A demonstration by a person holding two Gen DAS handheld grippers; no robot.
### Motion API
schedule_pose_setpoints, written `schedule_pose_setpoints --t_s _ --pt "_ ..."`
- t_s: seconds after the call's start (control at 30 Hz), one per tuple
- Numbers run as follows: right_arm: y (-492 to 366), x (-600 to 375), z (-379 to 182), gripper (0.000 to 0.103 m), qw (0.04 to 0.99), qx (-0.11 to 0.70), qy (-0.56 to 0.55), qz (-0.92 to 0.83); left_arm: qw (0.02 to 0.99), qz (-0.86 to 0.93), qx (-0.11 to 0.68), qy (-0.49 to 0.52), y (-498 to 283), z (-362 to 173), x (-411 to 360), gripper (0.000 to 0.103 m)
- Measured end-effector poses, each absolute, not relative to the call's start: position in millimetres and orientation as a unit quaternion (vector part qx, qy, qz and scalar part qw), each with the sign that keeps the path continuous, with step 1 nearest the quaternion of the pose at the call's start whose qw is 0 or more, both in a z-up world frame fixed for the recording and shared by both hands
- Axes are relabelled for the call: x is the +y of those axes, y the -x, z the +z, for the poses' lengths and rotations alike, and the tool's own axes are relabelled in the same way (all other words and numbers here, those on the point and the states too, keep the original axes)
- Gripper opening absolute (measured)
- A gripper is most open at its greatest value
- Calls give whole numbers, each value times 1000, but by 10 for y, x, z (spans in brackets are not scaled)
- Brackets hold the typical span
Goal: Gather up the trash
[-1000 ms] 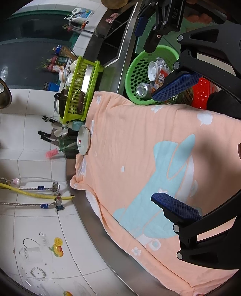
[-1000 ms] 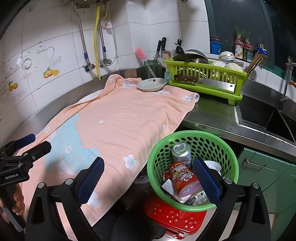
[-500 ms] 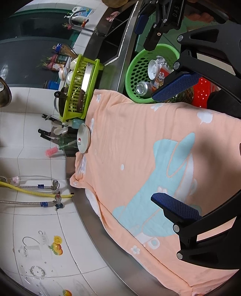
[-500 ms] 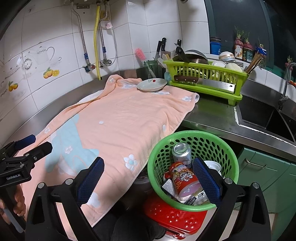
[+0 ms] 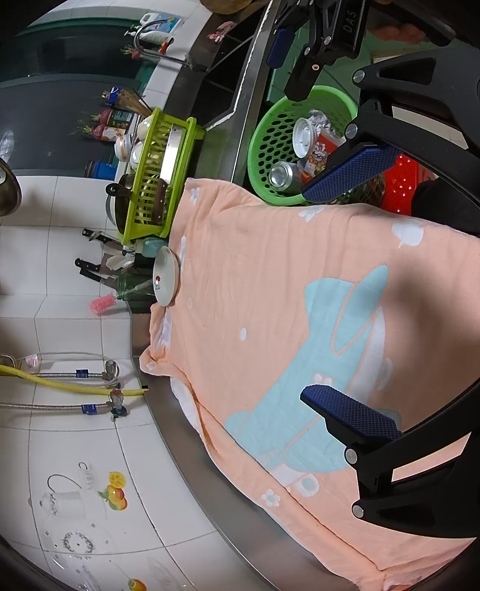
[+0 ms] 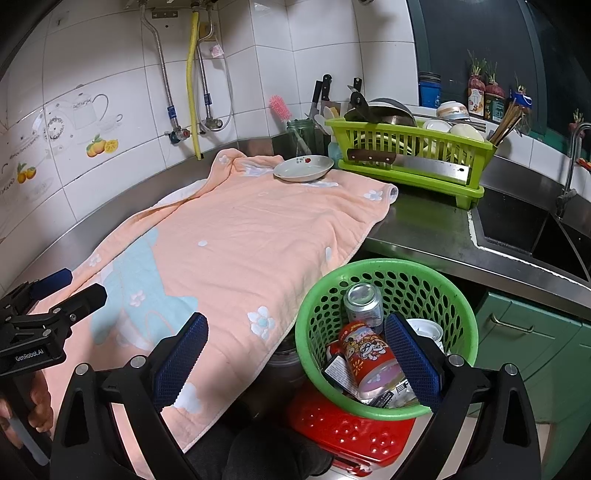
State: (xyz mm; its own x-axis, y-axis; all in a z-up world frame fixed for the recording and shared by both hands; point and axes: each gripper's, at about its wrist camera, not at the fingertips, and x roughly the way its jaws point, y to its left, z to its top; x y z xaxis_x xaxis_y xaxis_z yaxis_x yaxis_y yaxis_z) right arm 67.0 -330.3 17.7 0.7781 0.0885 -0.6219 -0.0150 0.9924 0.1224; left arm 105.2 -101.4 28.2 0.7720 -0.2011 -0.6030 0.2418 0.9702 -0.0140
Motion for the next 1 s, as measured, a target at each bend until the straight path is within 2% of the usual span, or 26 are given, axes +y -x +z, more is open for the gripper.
schedule_pose_setpoints --t_s 1.0 --pt "-689 -3267 208 93 943 328 -57 26 944 -117 309 -22 -1051 314 -977 98"
